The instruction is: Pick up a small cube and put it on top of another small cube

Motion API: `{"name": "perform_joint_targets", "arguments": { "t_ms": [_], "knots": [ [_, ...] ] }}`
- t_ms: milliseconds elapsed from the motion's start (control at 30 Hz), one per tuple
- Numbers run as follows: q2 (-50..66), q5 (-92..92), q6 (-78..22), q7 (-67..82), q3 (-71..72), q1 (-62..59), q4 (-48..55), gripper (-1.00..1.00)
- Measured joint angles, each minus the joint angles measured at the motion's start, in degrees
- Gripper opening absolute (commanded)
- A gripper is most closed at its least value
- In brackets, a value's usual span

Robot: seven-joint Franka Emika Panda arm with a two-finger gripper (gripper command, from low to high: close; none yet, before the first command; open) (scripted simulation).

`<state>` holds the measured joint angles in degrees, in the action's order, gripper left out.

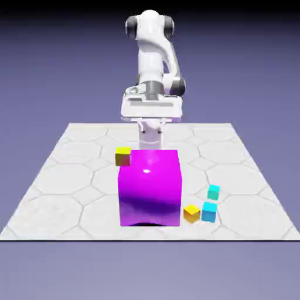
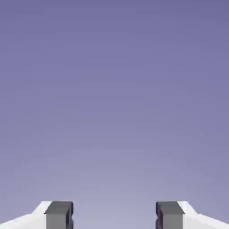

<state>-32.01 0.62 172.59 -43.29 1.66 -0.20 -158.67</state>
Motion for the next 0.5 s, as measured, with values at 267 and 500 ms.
{"name": "perform_joint_targets", "arguments": {
  "t_ms": [267, 500],
  "knots": [
    [12.8, -0.7, -6.8, -19.4, 15.9, -4.8, 5.7, 0.00],
    [24.3, -1.6, -12.2, -36.8, 29.6, -8.7, 9.6, 0.00]
  ]
}}
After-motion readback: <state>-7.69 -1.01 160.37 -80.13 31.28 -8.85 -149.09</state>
